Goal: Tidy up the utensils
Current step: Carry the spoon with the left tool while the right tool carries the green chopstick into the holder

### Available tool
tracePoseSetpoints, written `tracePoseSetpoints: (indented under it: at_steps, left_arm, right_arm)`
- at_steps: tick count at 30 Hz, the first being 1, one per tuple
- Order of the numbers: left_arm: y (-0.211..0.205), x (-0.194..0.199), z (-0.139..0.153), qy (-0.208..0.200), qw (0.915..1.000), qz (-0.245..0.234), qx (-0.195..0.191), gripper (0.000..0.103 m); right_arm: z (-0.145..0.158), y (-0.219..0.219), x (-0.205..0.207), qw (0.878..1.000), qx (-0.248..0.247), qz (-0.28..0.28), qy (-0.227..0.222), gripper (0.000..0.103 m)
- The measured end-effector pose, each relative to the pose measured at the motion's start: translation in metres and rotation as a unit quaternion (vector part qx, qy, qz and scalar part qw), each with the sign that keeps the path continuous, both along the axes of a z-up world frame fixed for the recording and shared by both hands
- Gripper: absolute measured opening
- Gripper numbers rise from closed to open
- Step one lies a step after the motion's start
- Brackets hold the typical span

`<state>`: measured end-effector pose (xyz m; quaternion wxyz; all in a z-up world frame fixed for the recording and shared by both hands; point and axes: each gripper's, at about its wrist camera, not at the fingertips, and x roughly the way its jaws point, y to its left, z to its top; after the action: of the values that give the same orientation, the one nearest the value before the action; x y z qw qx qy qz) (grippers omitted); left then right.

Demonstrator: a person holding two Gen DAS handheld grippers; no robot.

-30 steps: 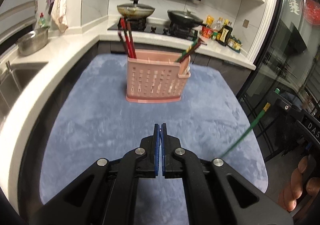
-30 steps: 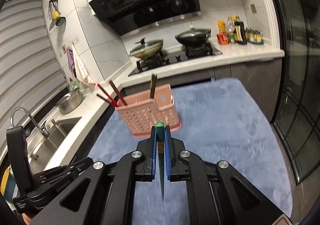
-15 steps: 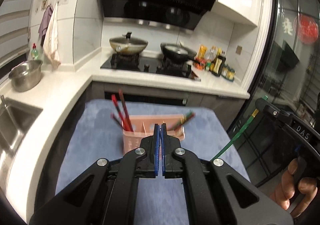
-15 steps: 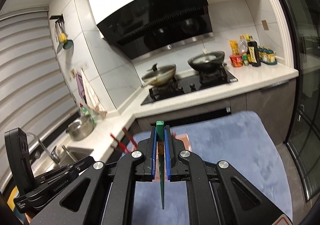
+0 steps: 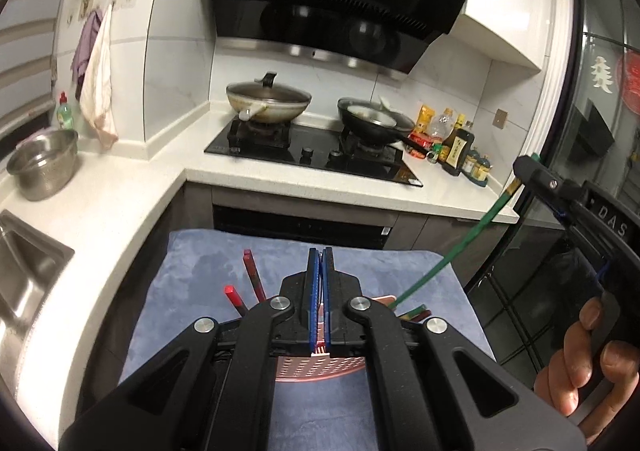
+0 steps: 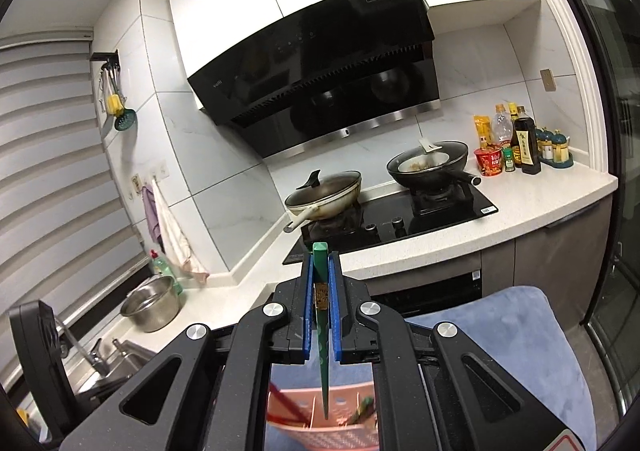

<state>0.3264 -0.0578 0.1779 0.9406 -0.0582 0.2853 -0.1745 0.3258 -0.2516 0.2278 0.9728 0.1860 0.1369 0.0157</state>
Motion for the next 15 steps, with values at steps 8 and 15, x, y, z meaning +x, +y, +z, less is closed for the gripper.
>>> tracePoseSetpoints:
  at_steps: [8, 15]
  left_arm:
    - [0.000, 0.023, -0.037, 0.042, 0.9991, 0.005, 0.009, 0.001]
    - [-0.001, 0.033, -0.056, 0.063, 0.9979, 0.011, 0.011, 0.001]
  right_arm:
    - [-0.039, 0.002, 0.037, 0.999, -0.002, 0.006, 0.046, 0.007]
    - [-0.069, 0.009, 0.051, 0.997, -0.018, 0.015, 0.080, 0.007]
